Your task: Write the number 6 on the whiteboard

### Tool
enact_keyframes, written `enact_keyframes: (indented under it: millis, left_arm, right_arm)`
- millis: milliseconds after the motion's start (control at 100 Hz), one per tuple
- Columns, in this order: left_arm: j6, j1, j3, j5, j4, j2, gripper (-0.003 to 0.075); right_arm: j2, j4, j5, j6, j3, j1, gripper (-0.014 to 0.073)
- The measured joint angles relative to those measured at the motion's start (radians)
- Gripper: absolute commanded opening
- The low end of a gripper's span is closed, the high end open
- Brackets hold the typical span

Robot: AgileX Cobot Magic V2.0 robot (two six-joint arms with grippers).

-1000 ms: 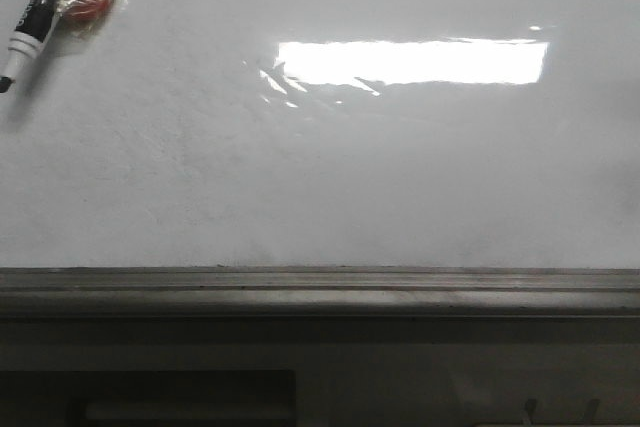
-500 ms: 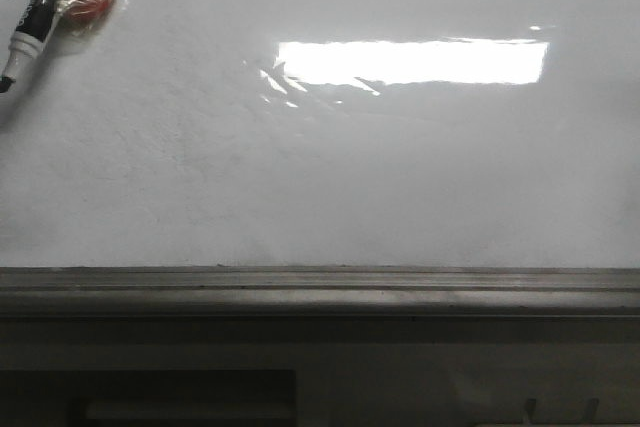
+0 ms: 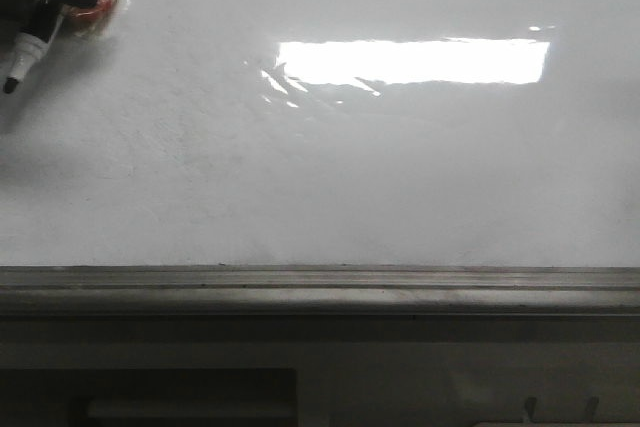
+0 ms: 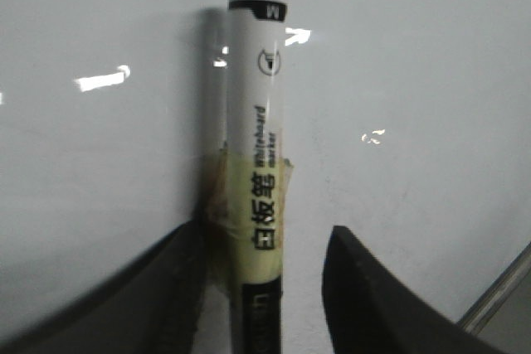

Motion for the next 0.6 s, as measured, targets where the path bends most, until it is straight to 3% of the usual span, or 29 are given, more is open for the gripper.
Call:
enact_keyframes:
  millis: [80, 340, 480, 600]
  left_arm:
    - [0.0, 0.0, 0.0, 0.0, 0.017, 0.006, -0.002]
    - [0.033, 0.0, 0.0, 0.048, 0.096, -0.01, -0.002]
    - [0.072, -0.018, 0.0, 0.153, 0.156, -0.028, -0.002]
    - [0.085, -0.117, -0.004, 0.175, 0.217, -0.034, -0.002]
  right_arm:
    - [0.0, 0.0, 0.0, 0.0, 0.0, 0.0, 0.0415]
    - [0.004, 0.026, 0.032, -0.022, 0.0, 0.0, 0.0415]
    - [0.048, 0.246, 0.127, -0.239, -0.009, 0.004, 0.0415]
    - [0.134, 0.478, 0.249, -0.444, -0.063, 0.013, 0.0415]
